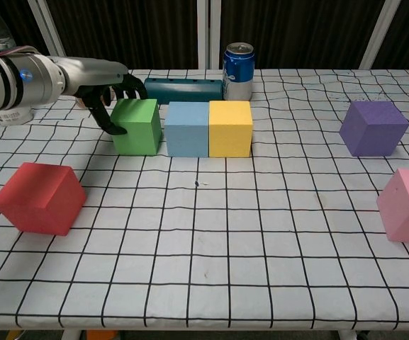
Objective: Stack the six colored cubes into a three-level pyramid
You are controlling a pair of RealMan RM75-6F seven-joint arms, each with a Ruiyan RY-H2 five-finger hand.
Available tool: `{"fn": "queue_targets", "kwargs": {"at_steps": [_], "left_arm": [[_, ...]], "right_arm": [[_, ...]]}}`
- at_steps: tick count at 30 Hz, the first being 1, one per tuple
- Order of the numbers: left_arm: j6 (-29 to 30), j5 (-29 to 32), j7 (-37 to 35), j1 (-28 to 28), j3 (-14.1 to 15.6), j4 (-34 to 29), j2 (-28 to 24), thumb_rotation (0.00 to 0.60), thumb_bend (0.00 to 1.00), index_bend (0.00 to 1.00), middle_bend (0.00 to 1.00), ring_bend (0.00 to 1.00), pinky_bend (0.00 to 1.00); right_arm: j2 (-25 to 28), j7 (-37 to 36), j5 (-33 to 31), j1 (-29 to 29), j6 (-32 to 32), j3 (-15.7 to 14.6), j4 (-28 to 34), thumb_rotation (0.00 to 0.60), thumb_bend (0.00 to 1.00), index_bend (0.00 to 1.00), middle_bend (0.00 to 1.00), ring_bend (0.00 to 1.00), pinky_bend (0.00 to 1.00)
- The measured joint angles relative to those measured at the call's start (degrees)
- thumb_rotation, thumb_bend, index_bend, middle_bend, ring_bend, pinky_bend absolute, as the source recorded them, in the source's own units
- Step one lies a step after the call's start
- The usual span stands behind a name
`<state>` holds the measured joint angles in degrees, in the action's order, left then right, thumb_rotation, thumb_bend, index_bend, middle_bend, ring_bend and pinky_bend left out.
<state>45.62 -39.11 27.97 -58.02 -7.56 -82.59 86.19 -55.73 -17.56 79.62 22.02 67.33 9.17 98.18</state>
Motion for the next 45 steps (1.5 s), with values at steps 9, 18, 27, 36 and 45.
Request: {"fn": "queue_targets", "kwargs": {"at_steps": [9,18,27,36,45], "left_arm": [[-0.1,1.2,0.9,-1.1,0.1,0.1,0.7,0.600,0.26,0.30,0.33,0.28,0.31],[0.4,2.3,1.8,-2.1,0.0,0.0,1.1,0.600,0.25,0.30,0.33,0.28,0.31],[0.3,3.3,2.1,-2.9,-0.1,0.2,1.5,0.600,0.25,0.30,0.33,0.28,0.31],[0.5,3.7,2.4,-3.2,0.3,0.2,1.7,0.600,0.25,0.30,0.33,0.28,0.31],[1.2,3.9,2.7,-3.4,0.5,0.0,2.2,0.600,0.25,0.30,0.33,0.27,0.31]], "right_arm": [[0.1,-0.4,-0.2,-0.3,0.1,0.1,-0.2,0.600,0.10,0.00,0.20,0.00,0.00],[0.2,-1.0,-0.1,-0.6,0.1,0.2,-0.7,0.600,0.10,0.00,0.20,0.00,0.00],[0.4,-1.3,-0.3,-0.7,0.1,0.3,-0.9,0.600,0.10,0.00,0.20,0.00,0.00],[0.3,-1.5,-0.2,-0.8,0.0,0.4,-1.0,0.600,0.10,0.00,0.20,0.00,0.00],[0.3,-1.5,-0.1,-0.8,0.0,0.4,-1.0,0.600,0.10,0.00,0.20,0.00,0.00]]}}
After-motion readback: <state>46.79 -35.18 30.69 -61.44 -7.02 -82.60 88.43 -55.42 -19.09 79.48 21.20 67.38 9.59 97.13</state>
